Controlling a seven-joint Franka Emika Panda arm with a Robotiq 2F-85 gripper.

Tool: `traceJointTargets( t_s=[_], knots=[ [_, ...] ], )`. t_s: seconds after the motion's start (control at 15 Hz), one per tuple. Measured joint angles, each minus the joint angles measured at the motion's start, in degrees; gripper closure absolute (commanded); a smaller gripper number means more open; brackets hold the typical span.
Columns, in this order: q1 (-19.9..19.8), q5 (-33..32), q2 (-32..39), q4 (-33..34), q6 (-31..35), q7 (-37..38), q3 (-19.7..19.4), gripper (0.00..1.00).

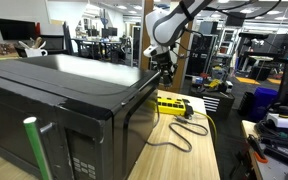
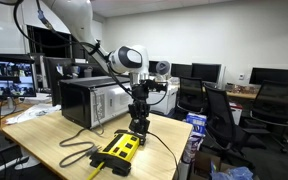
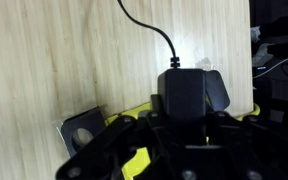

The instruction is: Pick up the black plug and plug it into the middle socket on the right side of the yellow extension cable

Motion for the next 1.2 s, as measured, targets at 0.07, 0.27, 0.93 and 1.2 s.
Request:
traceJointTargets(
  t_s=[0.07, 0.27, 0.93, 1.2],
  knots=[
    [0.0, -0.03, -0.39, -1.15, 1.6, -0.44, -0.09, 0.88],
    [-0.04, -0.03, -2.16, -4.89, 6.35, -2.21, -0.36, 0.88],
    [-2.4, 0.0, -4.46, -8.86, 14.4, -16.62, -1.96, 0.88],
    [-3.35, 0.06, -4.46, -9.64, 15.93, -22.79, -2.04, 0.88]
  ],
)
